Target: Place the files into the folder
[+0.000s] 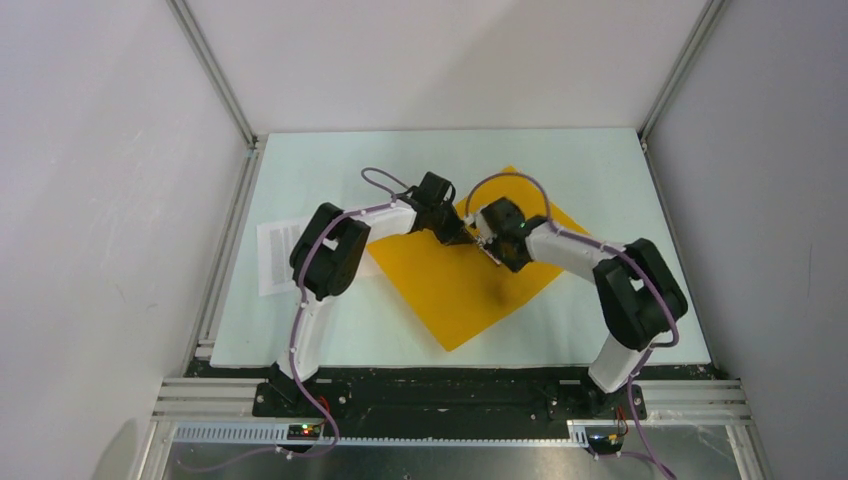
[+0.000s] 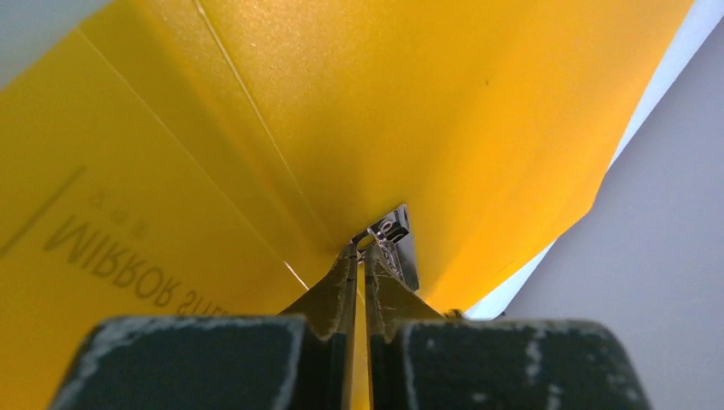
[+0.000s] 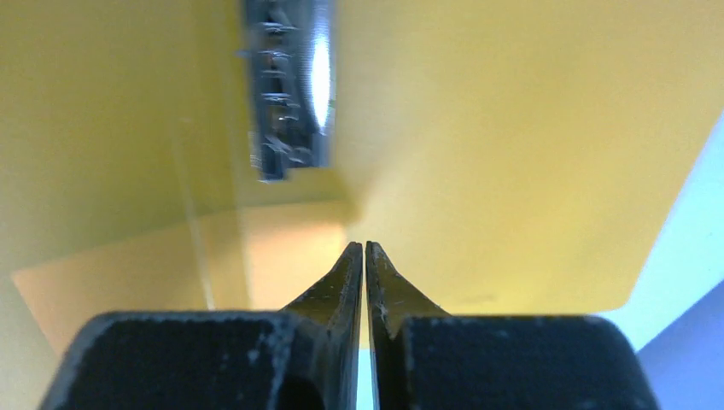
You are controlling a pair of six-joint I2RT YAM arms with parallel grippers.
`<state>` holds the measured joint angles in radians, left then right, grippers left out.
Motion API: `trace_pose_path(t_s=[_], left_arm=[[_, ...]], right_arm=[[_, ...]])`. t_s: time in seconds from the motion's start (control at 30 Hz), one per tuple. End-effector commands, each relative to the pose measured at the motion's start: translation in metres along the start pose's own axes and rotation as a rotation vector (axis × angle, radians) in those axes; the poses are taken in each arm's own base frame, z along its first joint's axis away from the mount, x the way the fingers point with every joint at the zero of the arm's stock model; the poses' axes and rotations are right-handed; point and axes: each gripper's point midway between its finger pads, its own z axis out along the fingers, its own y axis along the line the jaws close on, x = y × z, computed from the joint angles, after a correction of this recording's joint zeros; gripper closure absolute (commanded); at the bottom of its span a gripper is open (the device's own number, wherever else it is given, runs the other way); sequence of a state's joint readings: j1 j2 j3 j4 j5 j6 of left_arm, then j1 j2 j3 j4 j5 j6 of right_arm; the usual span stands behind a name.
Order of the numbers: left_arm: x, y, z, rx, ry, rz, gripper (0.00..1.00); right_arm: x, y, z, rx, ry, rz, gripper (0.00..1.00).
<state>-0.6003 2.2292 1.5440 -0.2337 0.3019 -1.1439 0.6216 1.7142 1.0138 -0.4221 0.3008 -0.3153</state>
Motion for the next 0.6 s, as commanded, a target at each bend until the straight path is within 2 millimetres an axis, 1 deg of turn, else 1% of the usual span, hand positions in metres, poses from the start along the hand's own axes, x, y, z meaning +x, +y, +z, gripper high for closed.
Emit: trace_pose_path(t_s=[0.0, 0.03, 0.07, 0.1, 0.13, 0.17, 0.23, 0.3, 0.33, 0.37, 0.4, 0.43, 0.47, 0.5, 0.57], left_arm=[[-0.003, 0.039, 0.002, -0.105, 0.0, -0.03, 1.0], [-0.003, 0.039, 0.002, -0.106, -0.003, -0.028, 1.0], [-0.002, 0.038, 0.001, -0.107, -0.008, -0.021, 0.99], [-0.002, 0.038, 0.002, -0.107, -0.011, -0.017, 0.99], [-0.002, 0.037, 0.002, -0.106, -0.014, -0.006, 0.97], [-0.002, 0.036, 0.002, -0.105, -0.019, -0.001, 0.97], [-0.001, 0.035, 0.002, -0.107, -0.023, 0.015, 0.96], [-0.001, 0.033, 0.001, -0.105, -0.026, 0.037, 0.96], [0.0, 0.033, 0.001, -0.105, -0.026, 0.054, 0.97], [0.001, 0.033, 0.001, -0.108, -0.025, 0.07, 0.97], [0.002, 0.034, 0.0, -0.11, -0.022, 0.075, 0.98], [0.004, 0.034, 0.001, -0.111, -0.016, 0.09, 0.99], [0.005, 0.033, 0.001, -0.111, -0.013, 0.101, 0.99], [0.006, 0.034, 0.001, -0.116, -0.014, 0.128, 0.99], [0.003, 0.031, -0.001, -0.125, -0.024, 0.171, 1.0]], right_arm=[[-0.062, -0.056, -0.078, -0.077, -0.189, 0.088, 0.9], [-0.092, -0.054, -0.114, -0.167, -0.324, 0.1, 0.89], [-0.104, -0.055, -0.131, -0.202, -0.393, 0.11, 0.87], [-0.121, -0.054, -0.161, -0.25, -0.514, 0.1, 0.81], [-0.127, -0.051, -0.173, -0.272, -0.56, 0.079, 0.77], [-0.129, -0.044, -0.186, -0.312, -0.608, 0.047, 0.75], [-0.119, -0.024, -0.18, -0.387, -0.597, 0.013, 0.69], [-0.101, -0.006, -0.161, -0.448, -0.523, 0.036, 0.66], [-0.088, 0.0, -0.147, -0.467, -0.475, 0.062, 0.64], [-0.084, 0.002, -0.139, -0.478, -0.453, 0.109, 0.64], [-0.077, -0.003, -0.126, -0.459, -0.455, 0.156, 0.62], [-0.073, -0.008, -0.118, -0.439, -0.447, 0.238, 0.59], [-0.065, -0.02, -0.103, -0.402, -0.455, 0.307, 0.54], [-0.058, -0.028, -0.095, -0.394, -0.434, 0.398, 0.52], [-0.047, -0.021, -0.074, -0.415, -0.357, 0.464, 0.5]])
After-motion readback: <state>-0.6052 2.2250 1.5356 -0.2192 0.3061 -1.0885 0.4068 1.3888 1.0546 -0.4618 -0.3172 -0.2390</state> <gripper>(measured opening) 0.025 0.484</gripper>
